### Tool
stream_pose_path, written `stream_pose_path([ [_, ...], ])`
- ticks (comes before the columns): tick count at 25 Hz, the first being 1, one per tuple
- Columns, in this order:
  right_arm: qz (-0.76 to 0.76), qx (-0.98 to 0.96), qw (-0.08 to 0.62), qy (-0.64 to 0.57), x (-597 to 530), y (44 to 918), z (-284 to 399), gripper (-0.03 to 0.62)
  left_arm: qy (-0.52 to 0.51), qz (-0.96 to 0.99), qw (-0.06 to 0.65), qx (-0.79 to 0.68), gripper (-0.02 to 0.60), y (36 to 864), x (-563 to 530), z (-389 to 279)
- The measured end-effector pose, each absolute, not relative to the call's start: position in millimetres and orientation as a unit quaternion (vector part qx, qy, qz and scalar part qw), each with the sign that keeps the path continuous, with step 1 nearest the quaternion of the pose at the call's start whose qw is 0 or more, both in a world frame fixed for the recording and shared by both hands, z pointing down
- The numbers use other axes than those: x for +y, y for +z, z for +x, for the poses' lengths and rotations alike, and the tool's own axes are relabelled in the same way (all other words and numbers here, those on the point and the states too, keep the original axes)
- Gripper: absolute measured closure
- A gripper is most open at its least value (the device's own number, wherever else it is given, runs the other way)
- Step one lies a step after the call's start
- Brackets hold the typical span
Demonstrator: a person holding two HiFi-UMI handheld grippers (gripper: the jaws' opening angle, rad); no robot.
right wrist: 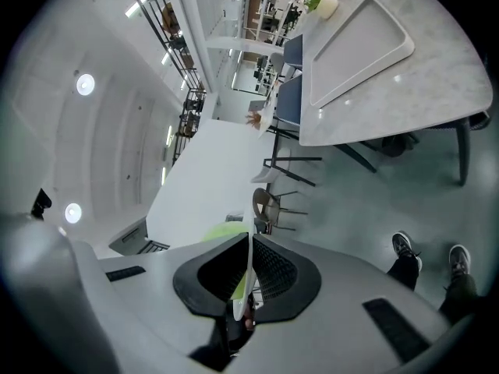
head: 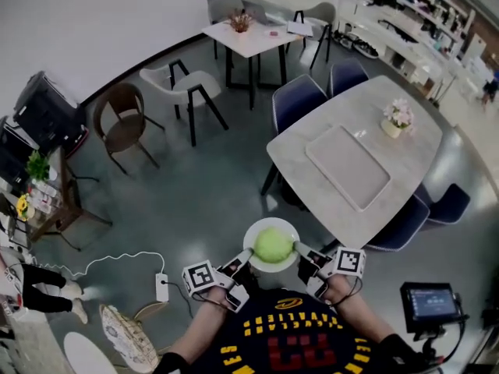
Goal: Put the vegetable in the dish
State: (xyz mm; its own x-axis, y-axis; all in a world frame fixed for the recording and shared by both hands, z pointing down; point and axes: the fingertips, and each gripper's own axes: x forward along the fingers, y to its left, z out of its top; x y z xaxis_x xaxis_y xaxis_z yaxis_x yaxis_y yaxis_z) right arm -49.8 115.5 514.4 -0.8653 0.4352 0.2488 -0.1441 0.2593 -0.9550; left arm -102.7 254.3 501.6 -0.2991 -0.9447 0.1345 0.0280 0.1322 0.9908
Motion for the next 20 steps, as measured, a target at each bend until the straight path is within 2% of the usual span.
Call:
stream_pose_path([
  [10,-0.058,-0.769,0.189,0.608,116.8,506.4,-158.6,0.574,-0.507,0.432,0.480,-0.570,0.566,491.9,242.7,-228.7],
  [20,0.033,-0.760,0.146,0.632,94.1,516.1,-169.2,0.572,-0.469,0.478,0.538,-0.511,0.566,502.8,199.1,-262.8],
])
